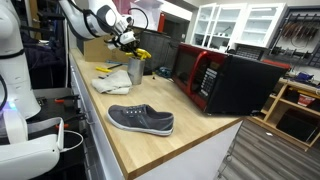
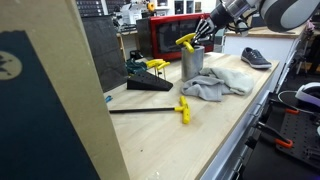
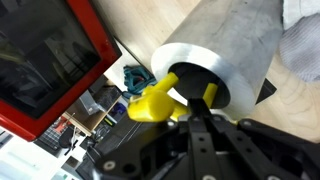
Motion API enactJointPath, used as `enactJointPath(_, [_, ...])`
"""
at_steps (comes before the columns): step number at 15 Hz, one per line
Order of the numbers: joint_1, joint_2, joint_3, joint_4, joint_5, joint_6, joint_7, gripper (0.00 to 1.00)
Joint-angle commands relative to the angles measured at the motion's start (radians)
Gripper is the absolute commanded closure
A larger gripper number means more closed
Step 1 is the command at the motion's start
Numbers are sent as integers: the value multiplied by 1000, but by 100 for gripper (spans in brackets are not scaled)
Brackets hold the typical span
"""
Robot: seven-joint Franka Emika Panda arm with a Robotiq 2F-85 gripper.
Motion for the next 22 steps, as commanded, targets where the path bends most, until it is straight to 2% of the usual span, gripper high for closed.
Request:
enactJointPath(1, [88, -93, -90, -1, -14, 2, 48, 100])
enactJointPath(2, [100, -136, -102, -37, 23, 2, 13, 100])
enactJointPath(5, [151, -148, -156, 1, 3, 2, 61, 100])
enactJointPath(9, [117, -120, -129, 1, 50, 1, 117, 100])
enactJointPath(12, [172, -139, -158, 9, 94, -86, 211, 100])
enactJointPath(15, [257, -170, -209, 32, 136, -174, 295, 100])
enactJointPath(18, [391, -222, -291, 80, 214, -323, 323, 100])
enactJointPath(20, [508, -278, -359, 131, 311, -484, 279, 100])
enactJointPath(22, [587, -309, -398, 195, 418, -640, 231, 100])
